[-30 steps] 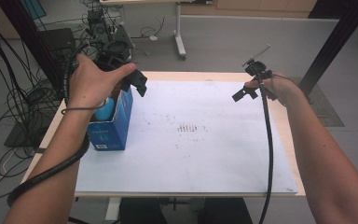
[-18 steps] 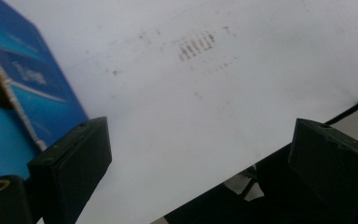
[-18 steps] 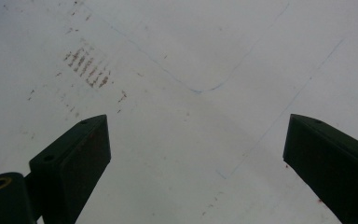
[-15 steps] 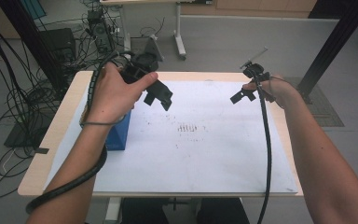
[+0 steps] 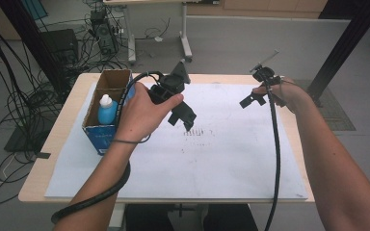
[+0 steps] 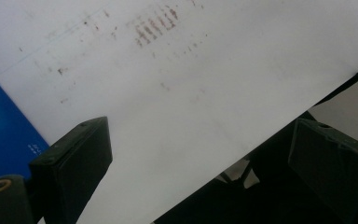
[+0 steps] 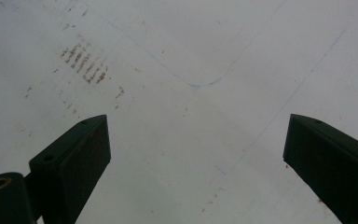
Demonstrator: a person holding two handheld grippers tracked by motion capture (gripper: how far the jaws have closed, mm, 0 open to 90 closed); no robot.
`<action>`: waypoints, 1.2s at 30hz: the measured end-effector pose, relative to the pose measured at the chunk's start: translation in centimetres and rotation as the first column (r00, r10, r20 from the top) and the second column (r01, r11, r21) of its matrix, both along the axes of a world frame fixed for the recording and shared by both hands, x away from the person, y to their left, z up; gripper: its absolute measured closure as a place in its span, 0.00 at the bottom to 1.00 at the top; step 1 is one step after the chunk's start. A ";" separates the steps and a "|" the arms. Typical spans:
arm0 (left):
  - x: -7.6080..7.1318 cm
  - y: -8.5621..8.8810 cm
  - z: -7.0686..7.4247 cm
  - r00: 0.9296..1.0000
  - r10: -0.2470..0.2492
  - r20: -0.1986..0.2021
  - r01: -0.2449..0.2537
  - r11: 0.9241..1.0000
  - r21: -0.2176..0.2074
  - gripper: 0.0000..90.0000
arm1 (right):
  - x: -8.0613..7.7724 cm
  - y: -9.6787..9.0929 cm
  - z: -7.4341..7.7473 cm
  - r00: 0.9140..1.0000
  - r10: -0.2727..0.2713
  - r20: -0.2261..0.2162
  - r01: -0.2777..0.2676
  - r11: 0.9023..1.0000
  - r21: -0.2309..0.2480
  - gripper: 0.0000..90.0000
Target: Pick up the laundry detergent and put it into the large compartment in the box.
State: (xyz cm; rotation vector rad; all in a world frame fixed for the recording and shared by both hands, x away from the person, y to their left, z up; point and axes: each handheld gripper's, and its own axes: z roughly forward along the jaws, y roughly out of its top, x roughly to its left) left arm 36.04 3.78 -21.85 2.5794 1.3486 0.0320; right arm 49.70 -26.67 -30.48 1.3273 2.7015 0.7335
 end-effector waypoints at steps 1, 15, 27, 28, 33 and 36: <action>0.0 -0.1 -0.3 1.000 0.000 -0.002 0.000 1.000 0.004 0.07 | 0.0 -0.1 -0.1 1.000 -0.002 0.000 0.002 1.000 -0.002 0.08; -0.2 -1.5 -5.9 0.997 -0.016 -0.075 0.016 1.000 -0.009 0.07 | 0.1 -0.1 -0.3 1.000 -0.001 -0.006 0.001 1.000 -0.005 0.08; -0.6 -2.2 -9.8 0.993 -0.025 -0.117 0.025 1.000 -0.008 0.08 | 0.0 -0.2 -0.3 1.000 -0.003 -0.008 0.003 1.000 -0.005 0.08; -0.6 -2.2 -9.9 0.992 -0.025 -0.120 0.024 1.000 -0.008 0.08 | 0.0 -0.2 -0.3 1.000 -0.003 -0.008 0.003 1.000 -0.005 0.08; -0.7 -2.3 -10.4 0.992 -0.023 -0.128 0.022 1.000 -0.014 0.07 | -0.1 -0.1 -0.4 1.000 -0.001 -0.007 0.001 1.000 -0.005 0.08; -0.6 -2.2 -10.6 0.992 -0.018 -0.127 0.017 1.000 -0.009 0.07 | -0.1 -0.1 -0.5 1.000 -0.001 -0.008 0.001 1.000 -0.007 0.08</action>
